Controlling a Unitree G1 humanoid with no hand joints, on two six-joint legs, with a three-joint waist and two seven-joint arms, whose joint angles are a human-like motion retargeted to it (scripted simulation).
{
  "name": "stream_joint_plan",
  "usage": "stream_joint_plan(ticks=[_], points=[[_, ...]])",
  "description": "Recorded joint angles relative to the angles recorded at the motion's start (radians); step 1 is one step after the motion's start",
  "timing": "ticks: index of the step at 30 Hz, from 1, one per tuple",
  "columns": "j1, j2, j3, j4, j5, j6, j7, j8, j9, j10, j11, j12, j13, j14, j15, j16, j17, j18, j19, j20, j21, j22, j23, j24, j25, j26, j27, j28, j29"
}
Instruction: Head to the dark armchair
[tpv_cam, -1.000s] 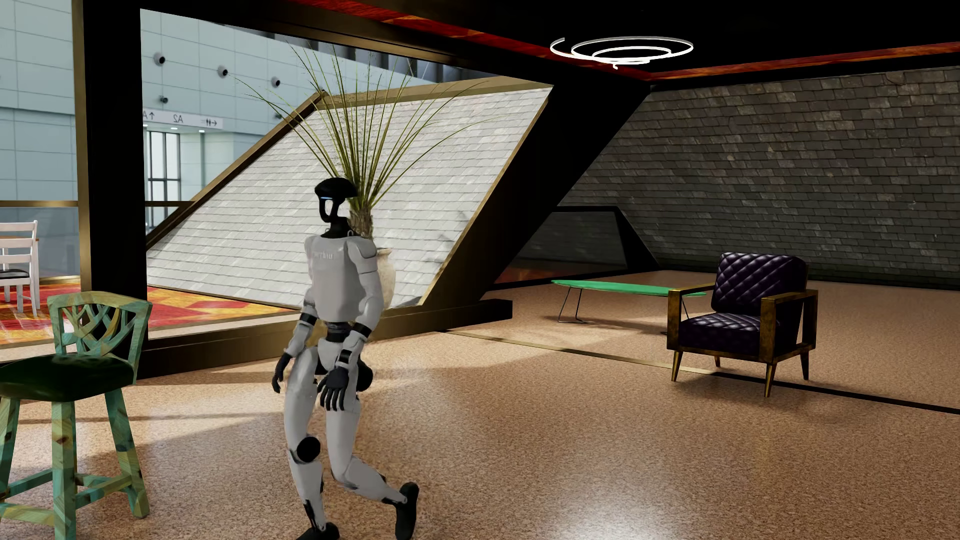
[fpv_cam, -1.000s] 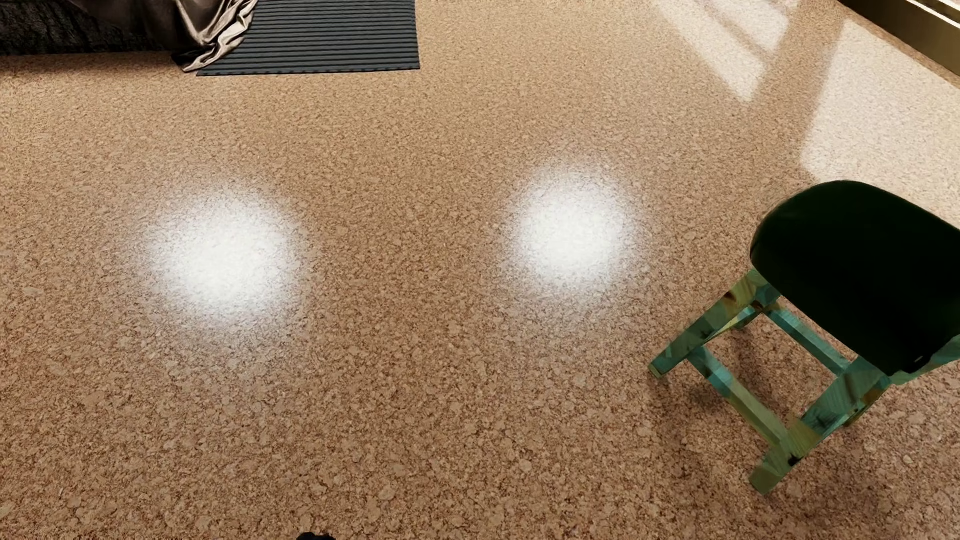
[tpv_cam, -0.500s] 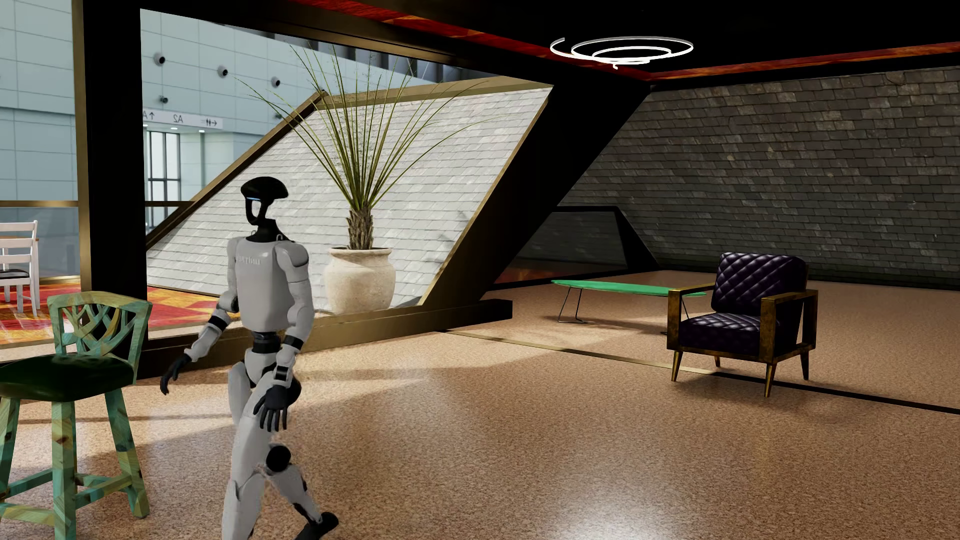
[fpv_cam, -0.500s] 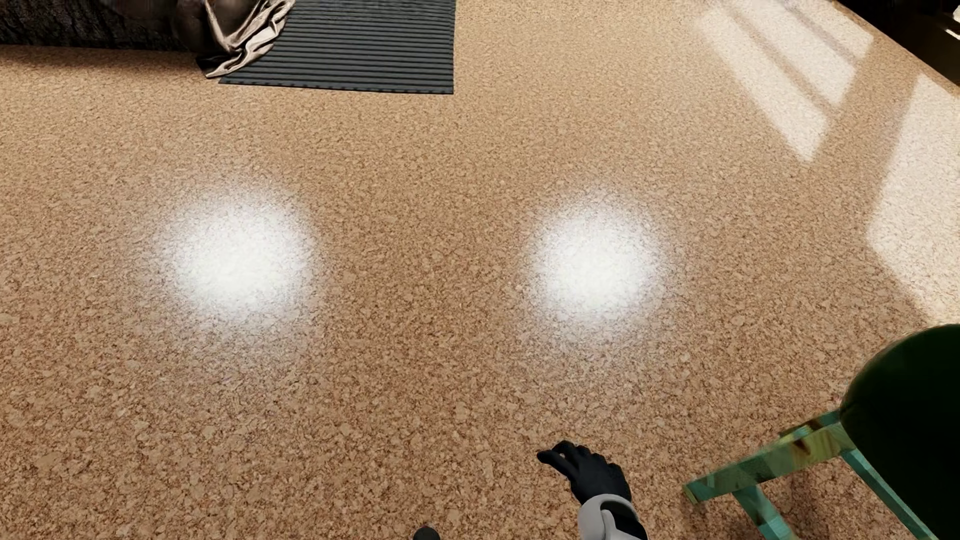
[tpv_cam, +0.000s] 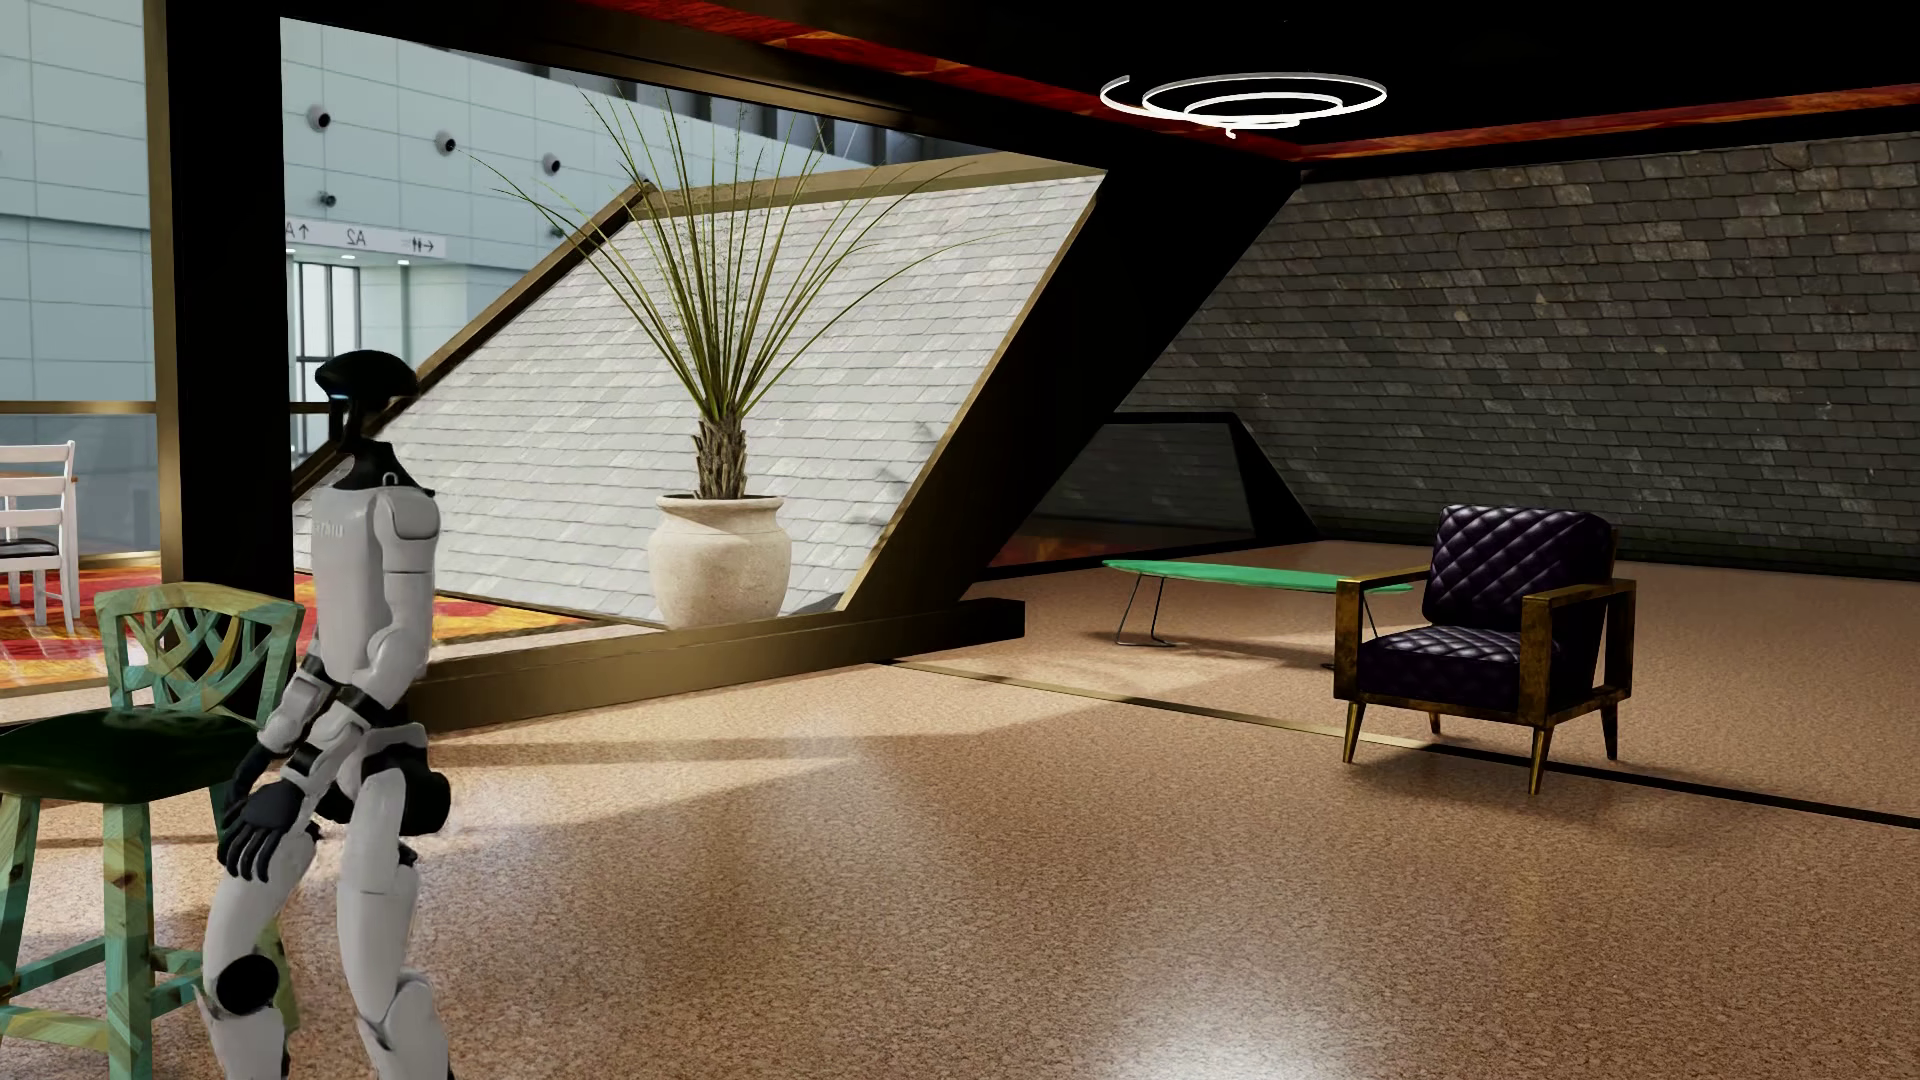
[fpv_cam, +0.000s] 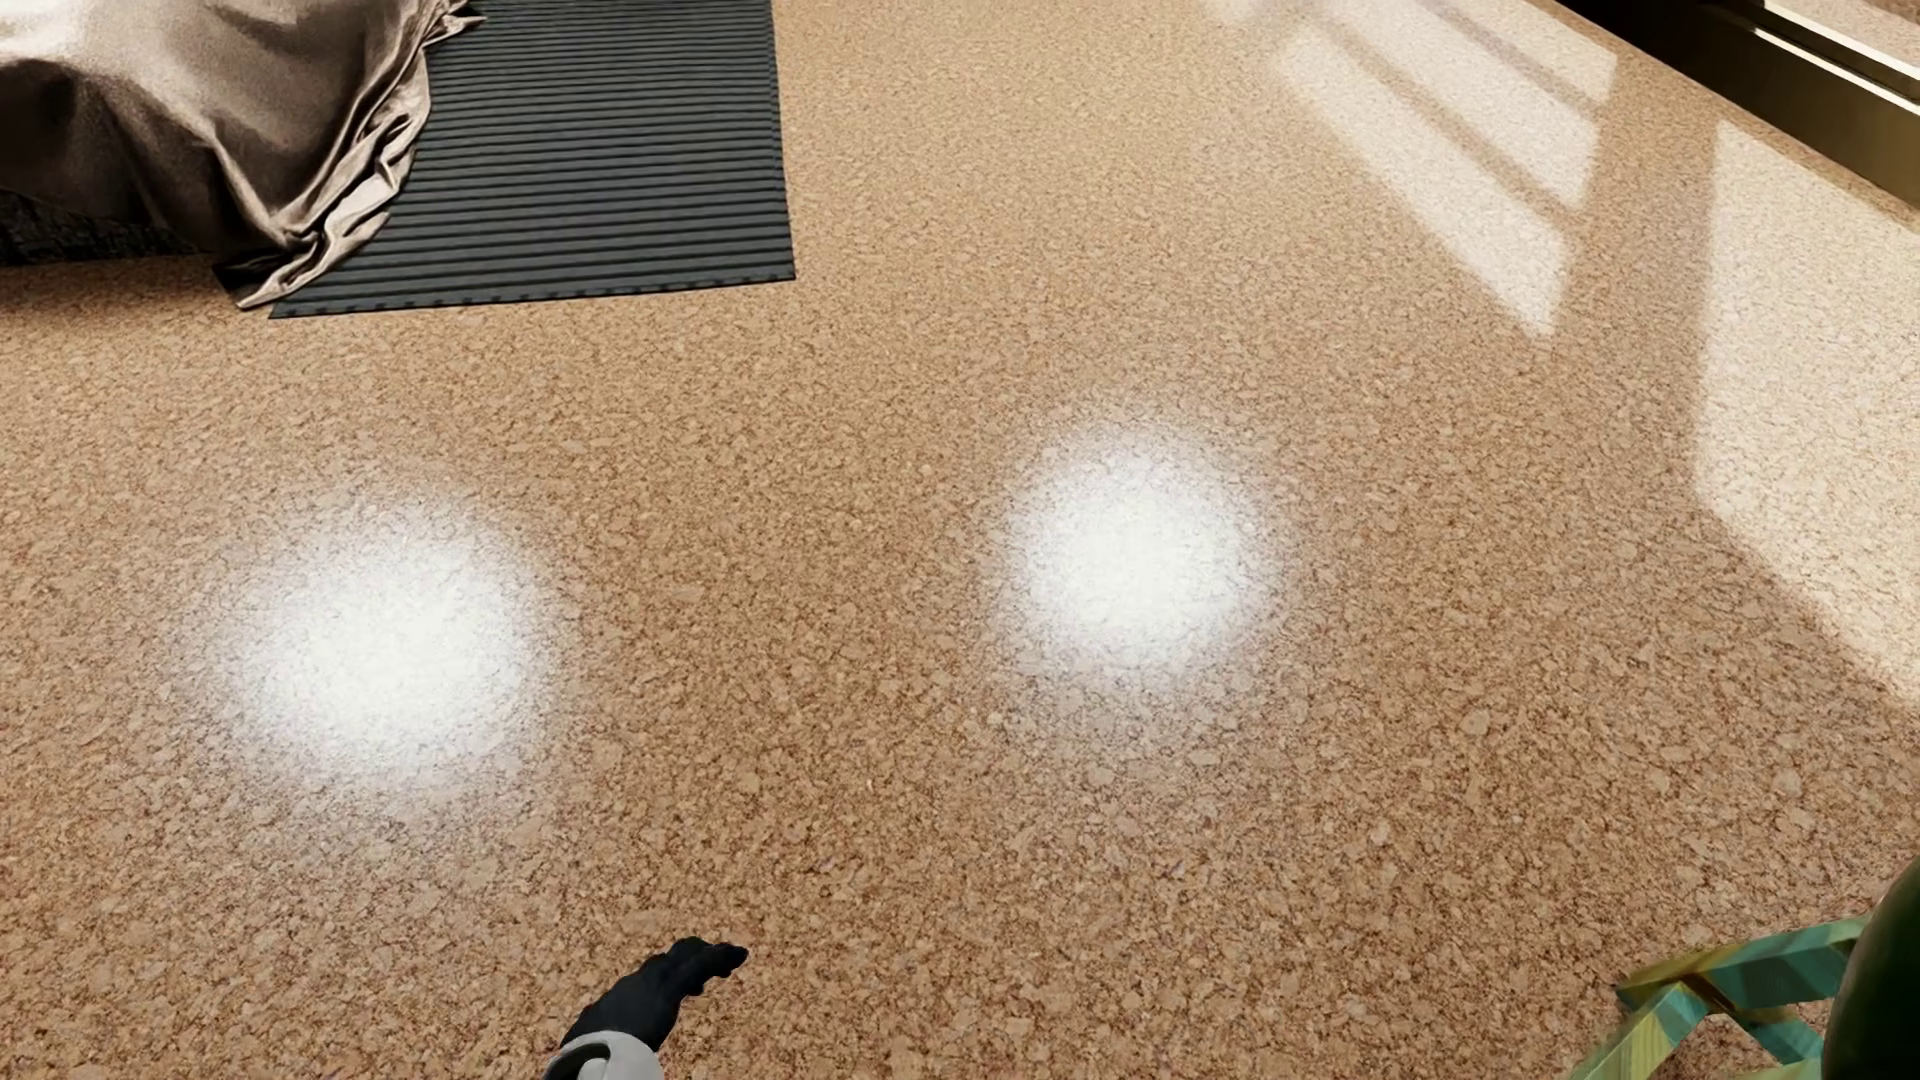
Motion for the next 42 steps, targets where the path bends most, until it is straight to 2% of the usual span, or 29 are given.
stream_joint_plan(ticks=[2,4,5,6,8,9,10,12,13,14,15,16,17,18,19,20,21,22,24,25,26,29,31,33,35,37,40,41,42], points=[[0.060,0.009,-0.019,-0.004,0.009,0.008,-0.028,-0.046,-0.002,-0.039,-0.309,-0.018,0.004,-0.009,0.105,0.023,0.016,-0.003,0.032,-0.042,0.010,-0.037,-0.006,-0.014,-0.023,-0.032,-0.013,0.009,0.016],[0.122,0.036,-0.025,-0.008,0.005,0.015,-0.049,-0.150,-0.004,-0.073,-0.522,-0.025,0.005,-0.016,0.130,0.035,0.043,-0.010,0.040,-0.068,0.008,-0.054,0.006,-0.049,-0.038,-0.037,-0.010,-0.004,0.016],[0.150,0.048,-0.026,-0.006,0.008,0.019,-0.059,-0.188,-0.006,-0.079,-0.547,-0.022,0.003,-0.017,0.171,0.034,0.056,-0.015,0.004,-0.070,0.011,-0.056,0.019,-0.076,-0.048,-0.030,-0.007,-0.013,0.019],[0.176,0.059,-0.029,0.000,0.017,0.025,-0.073,-0.194,-0.008,-0.075,-0.532,-0.015,0.000,-0.016,0.227,0.032,0.067,-0.024,-0.057,-0.070,0.017,-0.056,0.037,-0.101,-0.059,-0.021,-0.005,-0.019,0.027],[0.218,0.107,-0.032,0.033,0.040,0.048,-0.094,-0.208,-0.016,-0.031,-0.505,0.013,-0.011,0.032,0.258,0.031,0.090,-0.055,-0.086,-0.066,0.027,-0.042,0.086,-0.131,-0.085,0.010,0.005,-0.014,0.049],[0.226,0.133,-0.031,0.059,0.060,0.066,-0.100,-0.218,-0.021,0.010,-0.489,0.034,-0.020,0.078,0.231,0.031,0.102,-0.072,-0.106,-0.062,0.027,-0.027,0.110,-0.133,-0.098,0.033,0.012,-0.013,0.061],[0.216,0.158,-0.031,0.087,0.084,0.083,-0.105,-0.226,-0.024,0.077,-0.473,0.056,-0.030,0.155,0.199,0.033,0.112,-0.115,-0.127,-0.062,0.022,-0.011,0.127,-0.128,-0.106,0.054,0.015,-0.026,0.072],[0.133,0.192,-0.029,0.147,0.138,0.114,-0.135,-0.239,-0.025,0.309,-0.425,0.092,-0.052,0.315,0.129,0.063,0.129,-0.261,-0.149,-0.089,0.004,0.007,0.120,-0.097,-0.108,0.058,-0.006,-0.100,0.079],[0.066,0.205,-0.031,0.177,0.167,0.129,-0.139,-0.245,-0.021,0.467,-0.396,0.107,-0.063,0.398,0.092,0.089,0.136,-0.298,-0.155,-0.100,-0.003,0.006,0.101,-0.073,-0.107,0.044,-0.023,-0.139,0.069],[-0.015,0.217,-0.034,0.222,0.197,0.144,-0.121,-0.253,-0.016,0.628,-0.368,0.115,-0.070,0.489,0.055,0.111,0.140,-0.300,-0.156,-0.108,-0.011,0.012,0.078,-0.053,-0.107,0.038,-0.045,-0.150,0.048],[-0.095,0.234,-0.036,0.269,0.229,0.161,-0.125,-0.256,-0.011,0.764,-0.351,0.122,-0.094,0.534,0.024,0.127,0.148,-0.300,-0.158,-0.102,-0.020,0.011,0.071,-0.043,-0.106,0.054,-0.058,-0.145,0.023],[-0.173,0.256,-0.033,0.293,0.263,0.178,-0.168,-0.248,-0.007,0.862,-0.346,0.128,-0.118,0.455,-0.001,0.133,0.152,-0.302,-0.160,-0.085,-0.031,0.015,0.066,-0.041,-0.105,0.080,-0.063,-0.123,-0.001],[-0.245,0.279,-0.029,0.328,0.295,0.194,-0.186,-0.229,-0.003,0.915,-0.344,0.136,-0.144,0.359,-0.021,0.132,0.156,-0.283,-0.161,-0.065,-0.043,0.022,0.064,-0.044,-0.106,0.108,-0.060,-0.097,-0.020],[-0.303,0.302,-0.021,0.356,0.322,0.206,-0.190,-0.195,-0.002,0.914,-0.343,0.146,-0.172,0.279,-0.040,0.126,0.158,-0.233,-0.164,-0.046,-0.051,0.024,0.066,-0.051,-0.107,0.125,-0.054,-0.078,-0.033],[-0.355,0.318,-0.011,0.370,0.346,0.214,-0.196,-0.153,0.000,0.875,-0.332,0.157,-0.203,0.206,-0.059,0.121,0.161,-0.201,-0.164,-0.032,-0.053,0.018,0.070,-0.059,-0.108,0.126,-0.051,-0.073,-0.037],[-0.399,0.331,0.002,0.365,0.366,0.218,-0.210,-0.105,0.001,0.802,-0.319,0.167,-0.232,0.139,-0.079,0.120,0.163,-0.147,-0.164,-0.023,-0.046,0.005,0.073,-0.067,-0.112,0.114,-0.054,-0.074,-0.036],[-0.436,0.345,0.015,0.346,0.383,0.220,-0.240,-0.055,0.002,0.708,-0.308,0.174,-0.258,0.093,-0.097,0.121,0.163,-0.116,-0.164,-0.016,-0.031,-0.010,0.073,-0.072,-0.117,0.101,-0.065,-0.076,-0.031],[-0.457,0.363,0.027,0.301,0.394,0.219,-0.305,-0.004,0.003,0.592,-0.308,0.177,-0.277,0.071,-0.109,0.119,0.161,-0.127,-0.163,-0.011,-0.011,-0.024,0.069,-0.073,-0.123,0.093,-0.078,-0.075,-0.026],[-0.441,0.400,0.051,0.161,0.407,0.207,-0.588,0.100,-0.002,0.317,-0.318,0.178,-0.296,0.083,-0.128,0.110,0.160,-0.242,-0.160,0.009,0.025,-0.052,0.061,-0.078,-0.125,0.093,-0.102,-0.068,-0.020],[-0.417,0.420,0.058,0.148,0.411,0.201,-0.693,0.150,-0.006,0.162,-0.329,0.179,-0.298,0.142,-0.134,0.104,0.161,-0.284,-0.158,0.022,0.040,-0.066,0.060,-0.083,-0.121,0.094,-0.108,-0.065,-0.018],[-0.396,0.443,0.058,0.168,0.409,0.196,-0.679,0.194,-0.009,0.055,-0.346,0.180,-0.295,0.225,-0.137,0.093,0.158,-0.293,-0.156,0.030,0.051,-0.078,0.063,-0.086,-0.116,0.090,-0.109,-0.062,-0.014],[-0.346,0.478,0.051,0.184,0.385,0.166,-0.565,0.255,-0.005,0.044,-0.310,0.155,-0.244,0.202,-0.123,0.082,0.145,-0.227,-0.161,0.006,0.050,-0.077,0.090,-0.061,-0.099,0.081,-0.068,-0.049,-0.027],[-0.291,0.460,0.047,0.186,0.365,0.136,-0.496,0.257,-0.003,-0.003,-0.232,0.131,-0.183,0.207,-0.051,0.077,0.133,-0.187,-0.162,-0.009,0.044,-0.065,0.108,-0.051,-0.091,0.071,-0.034,-0.044,-0.013],[-0.244,0.405,0.052,0.181,0.352,0.104,-0.410,0.272,0.000,-0.035,-0.092,0.116,-0.143,0.199,0.026,0.067,0.087,-0.154,-0.137,0.021,0.108,-0.063,0.137,-0.078,-0.118,0.028,-0.050,-0.018,0.046],[-0.226,0.327,0.062,0.165,0.347,0.069,-0.309,0.302,0.005,-0.006,0.088,0.105,-0.130,0.161,0.115,0.049,0.013,-0.131,-0.058,0.046,0.193,-0.064,0.150,-0.098,-0.159,-0.002,-0.091,0.025,0.125],[-0.216,0.290,0.067,0.160,0.347,0.039,-0.217,0.346,0.007,0.029,0.187,0.093,-0.125,0.127,0.183,0.031,-0.041,-0.113,0.062,0.071,0.194,-0.044,0.131,-0.106,-0.152,0.000,-0.092,0.061,0.157],[-0.185,0.305,0.061,0.200,0.361,0.022,-0.085,0.422,0.008,0.052,0.191,0.082,-0.111,0.107,0.221,0.015,-0.043,-0.098,0.208,0.091,0.073,0.003,0.039,-0.098,-0.073,0.052,-0.029,0.050,0.056],[-0.174,0.306,0.061,0.224,0.355,0.021,-0.040,0.393,0.008,0.057,0.180,0.082,-0.109,0.107,0.197,0.017,-0.033,-0.097,0.211,0.079,0.045,0.016,0.003,-0.083,-0.051,0.056,-0.024,0.036,0.030],[-0.167,0.303,0.064,0.249,0.347,0.023,0.006,0.350,0.008,0.064,0.169,0.093,-0.112,0.106,0.153,0.026,-0.028,-0.098,0.211,0.060,0.033,0.025,-0.029,-0.065,-0.037,0.041,-0.031,0.025,0.019]])
